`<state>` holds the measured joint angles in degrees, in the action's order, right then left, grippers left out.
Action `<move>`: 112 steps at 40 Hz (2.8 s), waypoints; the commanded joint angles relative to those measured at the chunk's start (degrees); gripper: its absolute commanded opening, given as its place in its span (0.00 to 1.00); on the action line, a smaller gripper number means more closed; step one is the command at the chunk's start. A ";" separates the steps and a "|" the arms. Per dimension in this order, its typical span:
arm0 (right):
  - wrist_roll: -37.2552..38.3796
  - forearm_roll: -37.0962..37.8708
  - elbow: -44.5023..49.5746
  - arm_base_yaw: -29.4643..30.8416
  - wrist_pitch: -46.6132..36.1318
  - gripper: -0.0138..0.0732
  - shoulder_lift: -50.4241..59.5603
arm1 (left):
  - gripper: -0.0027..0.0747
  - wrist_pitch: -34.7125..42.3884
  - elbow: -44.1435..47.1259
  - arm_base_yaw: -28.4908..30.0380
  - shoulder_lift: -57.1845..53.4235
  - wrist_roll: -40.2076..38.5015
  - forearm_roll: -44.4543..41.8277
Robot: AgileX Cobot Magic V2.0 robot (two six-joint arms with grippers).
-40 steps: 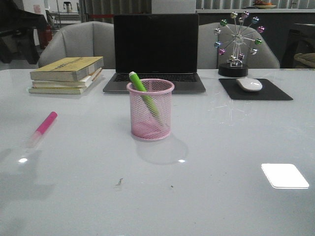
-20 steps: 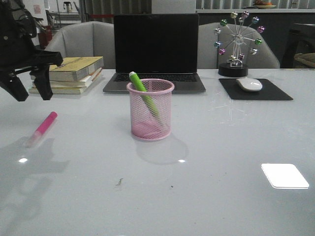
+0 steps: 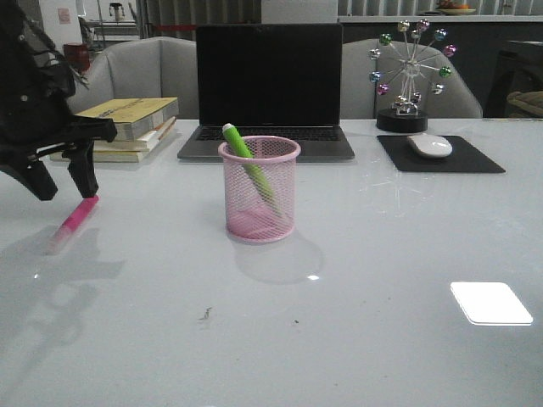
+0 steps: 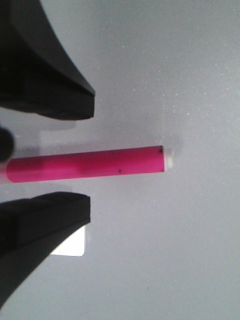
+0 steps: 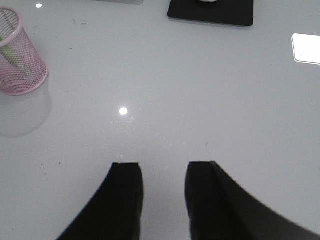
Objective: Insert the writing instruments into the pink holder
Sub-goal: 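Lower the left gripper onto the pink marker and close on it, then lift the pink marker upright with the left gripper over the holder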
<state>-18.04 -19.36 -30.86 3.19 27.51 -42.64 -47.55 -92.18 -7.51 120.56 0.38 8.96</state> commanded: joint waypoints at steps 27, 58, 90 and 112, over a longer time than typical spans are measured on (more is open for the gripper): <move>-0.11 -0.29 -1.57 -0.10 -3.47 0.56 0.36 | 0.56 4.29 -1.67 -0.02 0.29 -0.04 0.87; -0.11 -0.28 -1.57 -0.10 -2.89 0.56 0.36 | 0.16 5.05 -4.66 -2.61 0.32 0.55 1.12; -0.11 -0.28 -1.57 -0.10 -1.28 0.56 0.36 | 0.16 32.38 -10.08 -16.67 -13.15 1.99 7.07; -0.11 -0.23 -1.57 -0.10 -0.65 0.56 0.36 | 0.16 64.19 6.28 -28.01 -15.31 1.88 14.62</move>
<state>-18.04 -19.36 -30.86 3.19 30.04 -42.64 5.58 -87.64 -34.09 109.28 2.41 20.54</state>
